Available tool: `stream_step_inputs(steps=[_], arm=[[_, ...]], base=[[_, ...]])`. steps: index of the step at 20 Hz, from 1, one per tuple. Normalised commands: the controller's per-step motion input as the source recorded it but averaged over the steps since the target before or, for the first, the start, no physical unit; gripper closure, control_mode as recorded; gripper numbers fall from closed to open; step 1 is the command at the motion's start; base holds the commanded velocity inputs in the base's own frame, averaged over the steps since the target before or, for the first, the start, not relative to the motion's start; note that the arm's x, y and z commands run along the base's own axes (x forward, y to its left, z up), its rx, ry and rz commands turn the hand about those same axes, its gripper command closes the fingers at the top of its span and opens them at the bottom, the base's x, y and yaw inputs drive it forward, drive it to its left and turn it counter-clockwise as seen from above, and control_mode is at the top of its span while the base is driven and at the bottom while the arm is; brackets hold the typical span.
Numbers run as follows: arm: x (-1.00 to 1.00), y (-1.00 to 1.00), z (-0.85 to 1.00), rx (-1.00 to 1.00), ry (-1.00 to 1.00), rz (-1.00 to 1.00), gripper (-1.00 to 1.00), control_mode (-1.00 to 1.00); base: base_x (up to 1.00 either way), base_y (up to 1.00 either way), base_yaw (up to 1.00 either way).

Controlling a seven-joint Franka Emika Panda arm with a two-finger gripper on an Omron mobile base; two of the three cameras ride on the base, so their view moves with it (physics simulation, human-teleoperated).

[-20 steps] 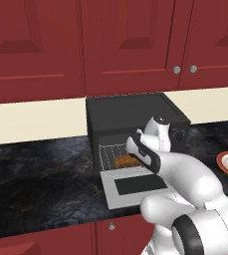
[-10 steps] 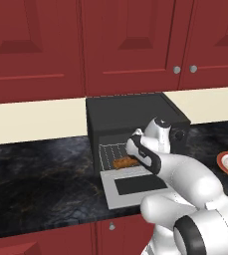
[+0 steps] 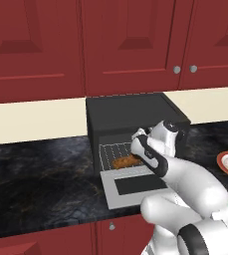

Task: Pull the toaster oven rack outwards. Pick up the baguette from the plate and place it on the toaster oven rack. Close the toaster oven door fully and set the temperature to the lowest setting.

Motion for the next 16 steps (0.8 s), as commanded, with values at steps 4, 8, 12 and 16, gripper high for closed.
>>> stream_step_inputs(steps=[4, 8, 12, 16], arm=[[-0.47, -0.02, 0.42, 0.15, -0.35, 0.00, -1.00, -1.00], [-0.32, 0.00, 0.34, 0.14, -0.40, 0.00, -1.00, -1.00], [-0.38, 0.00, 0.26, 0.11, -0.42, 0.00, -1.00, -1.00], [-0.50, 0.00, 0.29, 0.09, -0.34, 0.00, -1.00, -1.00]], base=[[0.00, 0.00, 0.00], [0.00, 0.00, 0.00], [0.00, 0.00, 0.00], [0.00, 0.00, 0.00]])
